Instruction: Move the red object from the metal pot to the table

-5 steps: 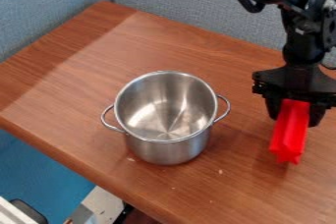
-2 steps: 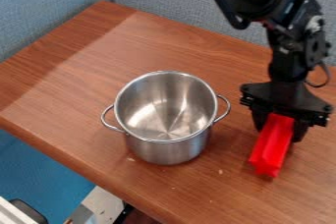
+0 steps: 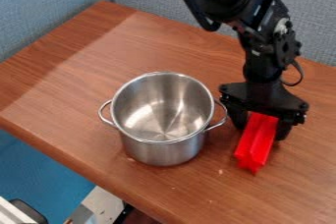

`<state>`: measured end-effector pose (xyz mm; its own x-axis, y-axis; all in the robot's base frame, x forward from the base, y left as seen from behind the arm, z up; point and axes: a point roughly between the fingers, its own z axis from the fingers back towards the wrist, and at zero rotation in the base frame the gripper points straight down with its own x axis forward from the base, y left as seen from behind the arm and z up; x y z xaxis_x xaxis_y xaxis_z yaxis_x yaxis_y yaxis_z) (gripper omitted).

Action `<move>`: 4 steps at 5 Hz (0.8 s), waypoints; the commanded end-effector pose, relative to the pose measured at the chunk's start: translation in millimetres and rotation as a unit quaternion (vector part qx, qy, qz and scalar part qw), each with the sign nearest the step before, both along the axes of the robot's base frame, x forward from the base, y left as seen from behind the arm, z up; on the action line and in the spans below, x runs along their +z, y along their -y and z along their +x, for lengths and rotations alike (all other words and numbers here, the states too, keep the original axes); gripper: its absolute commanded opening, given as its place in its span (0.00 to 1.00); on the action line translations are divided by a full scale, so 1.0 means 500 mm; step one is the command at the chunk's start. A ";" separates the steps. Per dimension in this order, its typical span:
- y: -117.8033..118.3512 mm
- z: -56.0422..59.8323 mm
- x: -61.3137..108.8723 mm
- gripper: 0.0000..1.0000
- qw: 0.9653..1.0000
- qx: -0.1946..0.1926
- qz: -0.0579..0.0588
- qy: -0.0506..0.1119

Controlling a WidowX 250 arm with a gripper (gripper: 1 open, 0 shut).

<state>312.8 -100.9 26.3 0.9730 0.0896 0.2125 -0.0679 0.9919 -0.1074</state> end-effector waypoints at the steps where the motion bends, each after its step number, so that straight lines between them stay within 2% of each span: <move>1: 0.008 -0.008 0.029 1.00 1.000 0.012 -0.011 0.022; 3: 0.034 0.002 0.017 1.00 0.999 -0.030 -0.017 0.018; 4: 0.015 -0.003 0.028 1.00 0.999 -0.021 -0.019 0.017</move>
<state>307.4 -109.7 26.2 0.9772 0.0412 0.2083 -0.0141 0.9914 -0.1300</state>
